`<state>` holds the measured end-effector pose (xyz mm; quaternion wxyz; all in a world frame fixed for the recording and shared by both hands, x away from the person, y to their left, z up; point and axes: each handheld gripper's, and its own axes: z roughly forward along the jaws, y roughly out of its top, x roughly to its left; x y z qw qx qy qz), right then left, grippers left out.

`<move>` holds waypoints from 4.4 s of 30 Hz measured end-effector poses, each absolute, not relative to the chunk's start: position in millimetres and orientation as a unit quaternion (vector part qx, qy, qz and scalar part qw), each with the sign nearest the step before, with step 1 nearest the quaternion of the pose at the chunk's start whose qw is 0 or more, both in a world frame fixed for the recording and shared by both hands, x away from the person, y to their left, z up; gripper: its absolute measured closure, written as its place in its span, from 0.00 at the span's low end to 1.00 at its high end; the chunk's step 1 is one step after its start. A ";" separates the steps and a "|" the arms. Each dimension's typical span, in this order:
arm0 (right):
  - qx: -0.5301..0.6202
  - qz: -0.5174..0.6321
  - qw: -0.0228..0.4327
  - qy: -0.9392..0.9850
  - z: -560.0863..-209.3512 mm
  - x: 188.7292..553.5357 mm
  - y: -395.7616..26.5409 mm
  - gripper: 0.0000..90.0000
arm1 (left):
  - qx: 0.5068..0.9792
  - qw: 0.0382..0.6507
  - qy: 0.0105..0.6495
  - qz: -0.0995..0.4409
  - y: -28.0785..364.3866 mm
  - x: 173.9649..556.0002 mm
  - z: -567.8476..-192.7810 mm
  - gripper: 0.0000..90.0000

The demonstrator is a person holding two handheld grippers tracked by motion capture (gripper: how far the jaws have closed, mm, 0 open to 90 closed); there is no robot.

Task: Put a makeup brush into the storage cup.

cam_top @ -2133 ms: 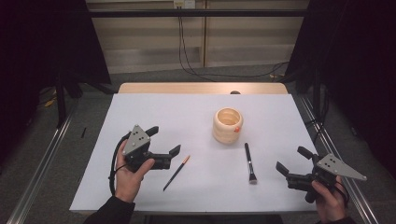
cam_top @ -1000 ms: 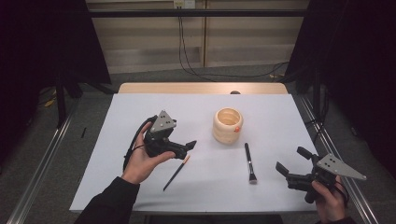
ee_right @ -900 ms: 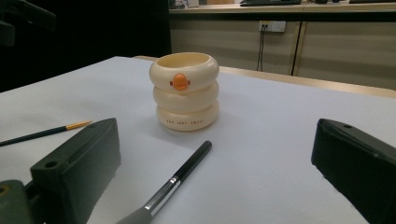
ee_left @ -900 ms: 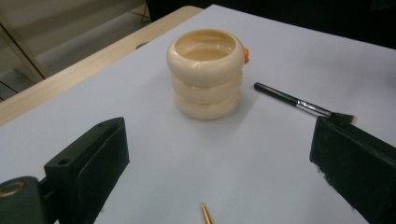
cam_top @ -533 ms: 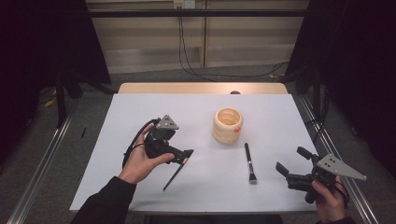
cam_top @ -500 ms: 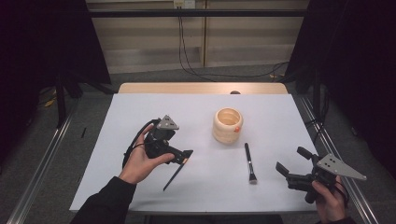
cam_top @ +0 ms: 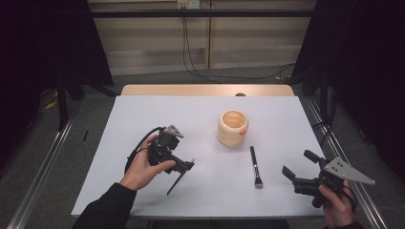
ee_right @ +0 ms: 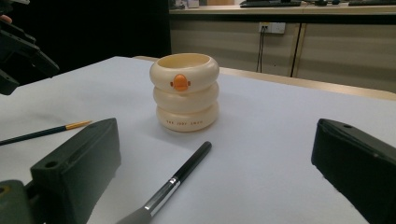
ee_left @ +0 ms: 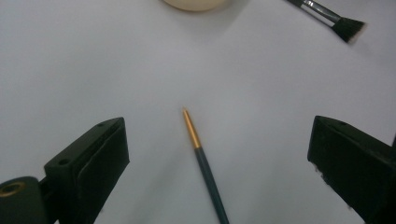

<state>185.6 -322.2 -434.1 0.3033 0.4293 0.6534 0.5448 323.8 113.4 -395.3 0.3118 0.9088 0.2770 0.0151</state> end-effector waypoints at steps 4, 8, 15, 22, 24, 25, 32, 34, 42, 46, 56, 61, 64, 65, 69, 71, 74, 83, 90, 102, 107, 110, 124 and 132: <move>0.430 0.546 0.305 0.651 -433.7 184.7 -323.6 0.01 | 0.920 0.280 0.274 0.017 111.5 324.2 -398.5 0.06; 0.428 0.545 0.306 0.653 -433.7 184.7 -323.2 0.01 | 0.930 0.250 0.267 0.011 107.9 324.3 -401.1 0.06; 0.430 0.543 0.309 0.652 -433.8 184.6 -322.8 0.01 | 0.939 0.215 0.268 0.008 105.9 323.4 -411.0 0.06; 0.429 0.541 0.308 0.655 -433.7 184.4 -322.4 0.01 | 0.943 0.178 0.280 0.001 106.4 323.9 -420.7 0.06; 0.430 0.538 0.313 0.654 -433.8 184.5 -322.1 0.01 | 0.946 0.165 0.279 -0.003 106.5 324.3 -421.8 0.12; 0.430 0.539 0.312 0.653 -433.8 184.5 -322.1 0.01 | 0.948 0.159 0.276 -0.004 105.9 323.2 -423.6 0.12; 0.431 0.539 0.312 0.653 -433.8 184.4 -321.9 0.01 | 0.953 0.131 0.274 0.001 102.5 320.6 -428.9 0.23; 0.429 0.539 0.311 0.654 -433.9 184.5 -322.2 0.01 | 0.951 0.128 0.283 -0.002 101.7 320.2 -429.5 0.28; 0.428 0.538 0.308 0.657 -434.0 184.3 -321.4 0.01 | 0.944 0.121 0.308 -0.004 102.7 319.9 -434.7 0.46; 0.429 0.538 0.308 0.657 -434.2 184.6 -322.0 0.01 | 0.944 0.117 0.309 -0.016 102.1 319.8 -436.7 0.60; 0.430 0.538 0.306 0.658 -434.4 184.4 -321.9 0.01 | 0.944 0.124 0.305 -0.018 93.5 322.2 -441.3 0.72; 0.425 0.536 0.307 0.661 -434.5 184.7 -321.6 0.01 | 0.949 0.111 0.295 -0.013 90.6 321.0 -442.2 0.73; 0.427 0.536 0.306 0.661 -434.2 184.6 -320.7 0.01 | 0.952 0.100 0.291 0.006 85.5 317.4 -442.7 0.74; 0.426 0.534 0.309 0.662 -434.3 184.6 -320.2 0.01 | 0.952 0.097 0.290 0.010 84.7 316.6 -443.0 0.74; 0.426 0.540 0.301 0.661 -434.5 184.7 -319.7 0.01 | 0.952 0.084 0.293 0.013 80.7 315.9 -442.5 0.76; 0.425 0.540 0.300 0.662 -434.3 184.4 -319.6 0.01 | 0.953 0.082 0.291 0.013 79.4 315.5 -442.7 0.77; 0.435 0.545 0.296 0.653 -433.8 184.4 -320.3 0.01 | 0.954 0.083 0.286 0.016 77.0 313.0 -442.9 0.85; 0.428 0.534 0.304 0.662 -433.9 184.2 -321.4 0.01 | 0.948 0.087 0.305 0.001 78.4 315.5 -444.0 0.90; 0.432 0.534 0.306 0.659 -433.9 183.9 -323.9 0.01 | 0.949 0.103 0.299 -0.007 84.2 317.5 -444.4 0.93; 0.435 0.537 0.300 0.657 -434.4 184.5 -323.5 0.01 | 0.945 0.121 0.303 -0.021 91.7 319.1 -443.6 0.93; 0.436 0.537 0.302 0.656 -434.2 184.4 -323.5 0.01 | 0.940 0.136 0.312 -0.031 96.6 320.8 -444.2 0.93; 0.435 0.537 0.300 0.658 -434.1 184.4 -323.3 0.01 | 0.937 0.140 0.318 -0.032 98.5 320.6 -443.8 0.93; 0.431 0.538 0.305 0.657 -434.3 185.4 -323.7 0.01 | 0.922 0.189 0.336 -0.039 109.1 321.5 -435.8 0.93; 0.431 0.543 0.303 0.654 -433.8 185.7 -323.0 0.01 | 0.915 0.232 0.330 -0.027 110.9 317.4 -427.8 0.93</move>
